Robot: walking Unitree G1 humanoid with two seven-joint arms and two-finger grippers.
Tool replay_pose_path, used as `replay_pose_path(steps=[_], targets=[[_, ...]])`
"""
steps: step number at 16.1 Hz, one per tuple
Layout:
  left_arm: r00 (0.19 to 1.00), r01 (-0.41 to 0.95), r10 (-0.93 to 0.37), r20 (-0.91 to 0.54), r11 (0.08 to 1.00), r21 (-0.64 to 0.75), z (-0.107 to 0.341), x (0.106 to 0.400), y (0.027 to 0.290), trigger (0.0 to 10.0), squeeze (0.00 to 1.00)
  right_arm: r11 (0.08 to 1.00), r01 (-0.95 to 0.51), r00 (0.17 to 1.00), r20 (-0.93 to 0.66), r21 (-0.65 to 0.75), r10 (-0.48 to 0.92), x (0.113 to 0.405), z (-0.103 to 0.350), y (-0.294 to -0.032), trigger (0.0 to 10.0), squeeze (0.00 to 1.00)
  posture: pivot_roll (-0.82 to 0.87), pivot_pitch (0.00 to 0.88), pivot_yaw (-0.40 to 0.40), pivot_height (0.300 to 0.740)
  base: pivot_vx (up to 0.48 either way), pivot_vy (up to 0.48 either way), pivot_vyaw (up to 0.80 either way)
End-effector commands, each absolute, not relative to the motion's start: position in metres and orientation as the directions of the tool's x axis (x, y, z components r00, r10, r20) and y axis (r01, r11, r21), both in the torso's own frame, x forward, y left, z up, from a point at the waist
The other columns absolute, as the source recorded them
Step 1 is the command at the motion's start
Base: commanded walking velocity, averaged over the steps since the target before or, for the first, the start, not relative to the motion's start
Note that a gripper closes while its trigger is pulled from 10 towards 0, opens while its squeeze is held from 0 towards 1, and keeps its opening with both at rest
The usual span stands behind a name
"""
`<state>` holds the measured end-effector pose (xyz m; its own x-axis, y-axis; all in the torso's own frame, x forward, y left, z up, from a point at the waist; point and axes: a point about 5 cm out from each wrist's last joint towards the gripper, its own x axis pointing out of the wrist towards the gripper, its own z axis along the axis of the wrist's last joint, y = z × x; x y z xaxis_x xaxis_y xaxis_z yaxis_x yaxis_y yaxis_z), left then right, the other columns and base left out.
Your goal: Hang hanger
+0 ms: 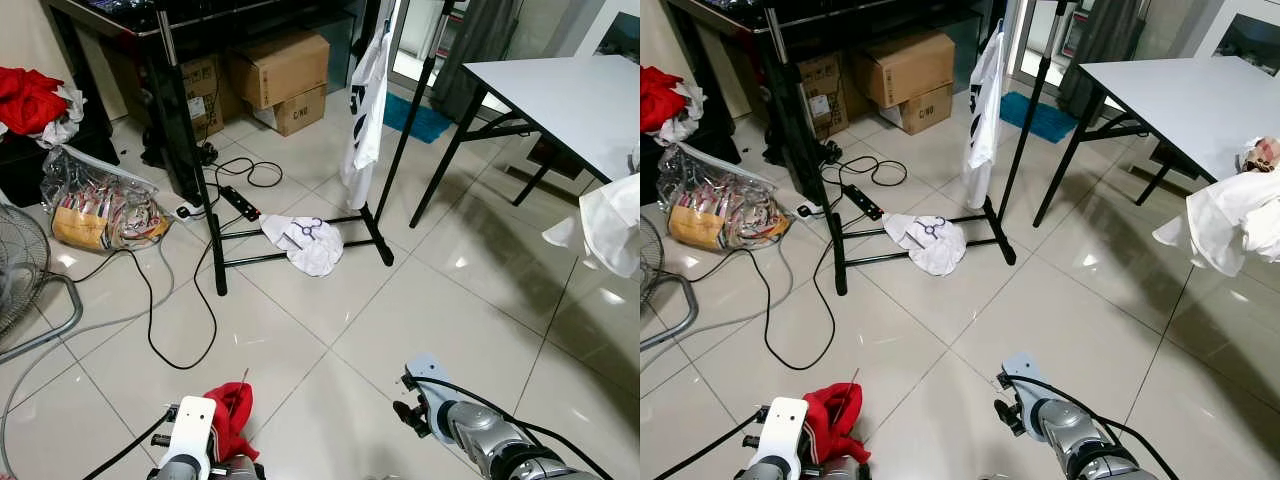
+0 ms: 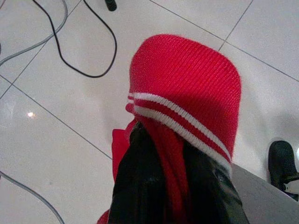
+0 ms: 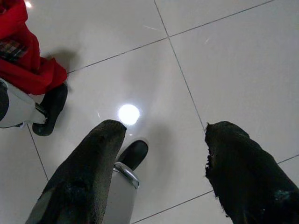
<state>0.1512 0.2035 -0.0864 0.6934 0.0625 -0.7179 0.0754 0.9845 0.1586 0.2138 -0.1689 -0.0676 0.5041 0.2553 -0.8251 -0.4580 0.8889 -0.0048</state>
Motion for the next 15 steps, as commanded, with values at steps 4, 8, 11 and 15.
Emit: replay_pose_path(steps=[4,8,11,15], targets=[[0.682,0.088,0.058,-0.729,0.983,0.160,-0.0879,0.1501,0.2010,10.0,0.00,0.893,-0.450,0.507,-0.828,-0.017,0.240,0.2123,-0.0683,-0.1727,10.0,0.00,0.10,0.016,-0.051,0.740,0.000,0.000,0.00],[0.680,0.086,0.061,-0.731,0.983,0.162,-0.0882,0.1496,0.2013,10.0,0.00,0.893,-0.449,0.509,-0.827,-0.017,0.241,0.2127,-0.0681,-0.1723,10.0,0.00,0.10,0.012,-0.051,0.740,0.000,0.000,0.00],[0.678,0.087,0.060,-0.733,0.983,0.161,-0.0884,0.1492,0.2012,10.0,0.00,0.893,-0.449,0.510,-0.826,-0.017,0.241,0.2130,-0.0680,-0.1722,10.0,0.00,0.10,0.012,-0.051,0.740,0.000,0.000,0.00],[0.678,0.086,0.061,-0.732,0.983,0.161,-0.0884,0.1493,0.2012,10.0,0.00,0.892,-0.451,0.510,-0.825,-0.016,0.243,0.2135,-0.0677,-0.1716,10.0,0.00,0.10,0.013,-0.051,0.740,0.000,0.000,0.00]])
